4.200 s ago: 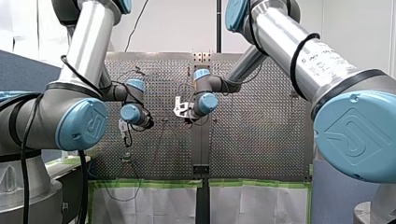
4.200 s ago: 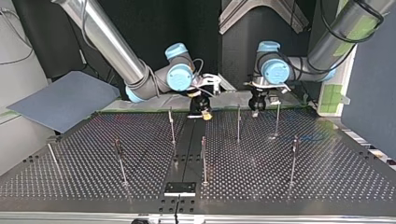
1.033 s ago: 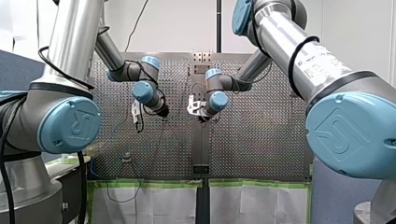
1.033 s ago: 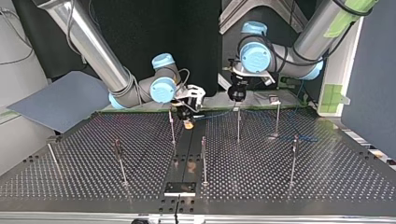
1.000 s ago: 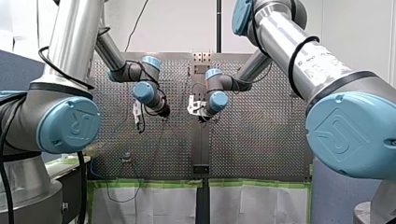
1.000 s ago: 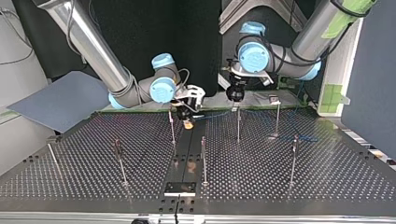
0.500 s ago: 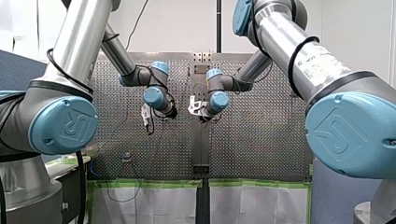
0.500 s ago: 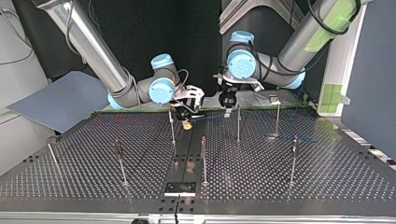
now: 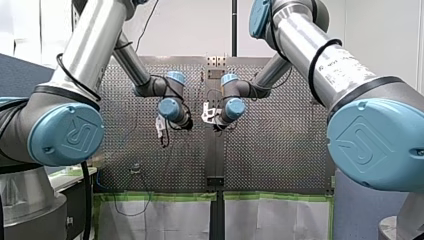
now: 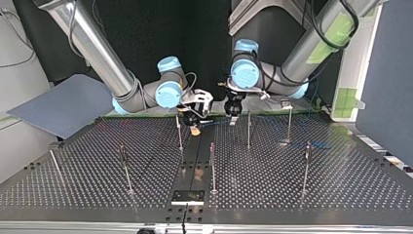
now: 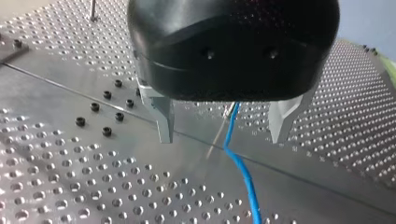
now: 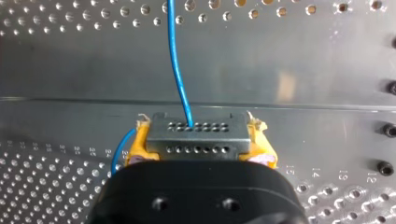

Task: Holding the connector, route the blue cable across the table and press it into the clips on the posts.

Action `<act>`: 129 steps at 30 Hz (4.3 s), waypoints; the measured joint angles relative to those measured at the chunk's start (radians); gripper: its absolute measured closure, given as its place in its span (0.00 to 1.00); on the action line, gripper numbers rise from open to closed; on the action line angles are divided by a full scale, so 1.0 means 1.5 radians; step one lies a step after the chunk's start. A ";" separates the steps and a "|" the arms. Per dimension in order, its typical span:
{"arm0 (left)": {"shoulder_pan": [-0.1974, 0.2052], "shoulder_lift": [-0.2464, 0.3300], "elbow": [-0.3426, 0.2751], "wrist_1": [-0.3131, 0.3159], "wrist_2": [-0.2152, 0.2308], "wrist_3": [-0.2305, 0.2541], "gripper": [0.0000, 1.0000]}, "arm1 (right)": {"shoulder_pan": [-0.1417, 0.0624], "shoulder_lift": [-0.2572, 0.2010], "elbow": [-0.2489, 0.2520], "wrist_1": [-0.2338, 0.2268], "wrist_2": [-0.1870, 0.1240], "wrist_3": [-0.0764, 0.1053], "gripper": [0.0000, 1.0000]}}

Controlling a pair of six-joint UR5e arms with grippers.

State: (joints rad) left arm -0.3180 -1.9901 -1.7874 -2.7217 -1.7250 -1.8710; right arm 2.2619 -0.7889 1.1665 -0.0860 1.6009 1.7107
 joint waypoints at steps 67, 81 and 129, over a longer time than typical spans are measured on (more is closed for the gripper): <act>-0.032 0.052 0.065 -0.070 -0.124 0.010 1.00 | -0.008 -0.117 0.000 0.069 0.000 0.004 1.00; -0.037 0.134 0.065 -0.093 -0.124 0.015 1.00 | -0.009 -0.200 0.017 0.092 0.009 0.006 1.00; -0.003 0.104 0.170 -0.100 -0.040 0.019 1.00 | -0.039 -0.243 0.005 0.091 -0.031 0.010 1.00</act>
State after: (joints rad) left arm -0.3218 -1.8341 -1.5330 -2.8725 -1.7853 -1.8423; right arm 2.2031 -1.1540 1.1733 0.0506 1.5538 1.7260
